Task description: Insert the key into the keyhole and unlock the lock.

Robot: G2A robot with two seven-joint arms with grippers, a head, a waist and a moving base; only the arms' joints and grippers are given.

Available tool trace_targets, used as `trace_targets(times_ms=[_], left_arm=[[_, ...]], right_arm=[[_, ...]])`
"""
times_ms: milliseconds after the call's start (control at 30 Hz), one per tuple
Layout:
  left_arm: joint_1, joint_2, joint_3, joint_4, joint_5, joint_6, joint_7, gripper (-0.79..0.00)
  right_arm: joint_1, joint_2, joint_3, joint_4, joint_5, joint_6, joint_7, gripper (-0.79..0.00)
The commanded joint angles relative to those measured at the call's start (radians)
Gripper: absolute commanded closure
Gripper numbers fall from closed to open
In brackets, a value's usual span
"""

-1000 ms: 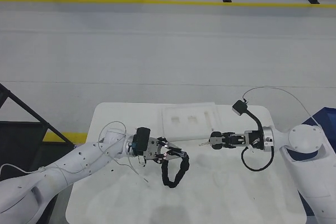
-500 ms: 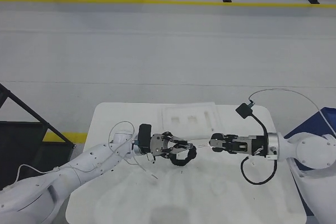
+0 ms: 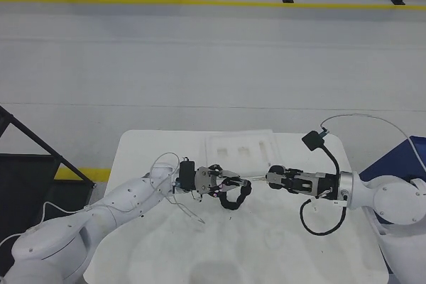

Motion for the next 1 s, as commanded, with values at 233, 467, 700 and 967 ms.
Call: trace_targets(times_ms=[233,467,700,967], left_arm=[[0.014,0.001,-0.011,-0.005,-0.018,0.01,-0.025,0.0],[0.048,-0.001,-0.044,0.025,0.004,0.014,0.014,0.0],[0.056,-0.022,-0.041,0.076,0.018,0.034,0.034,0.0],[0.051,-0.046,-0.026,0.111,0.017,0.046,0.046,0.0]], right_arm=[[-0.012,0.0,-0.002,-0.002,0.0,0.003,-0.033,0.0],[-0.022,0.004,-0.01,-0.025,-0.013,0.022,-0.026,0.0],[-0.004,0.003,-0.052,-0.015,-0.024,0.037,-0.037,0.0],[0.019,-0.001,-0.111,0.005,-0.087,0.074,-0.083,0.0]])
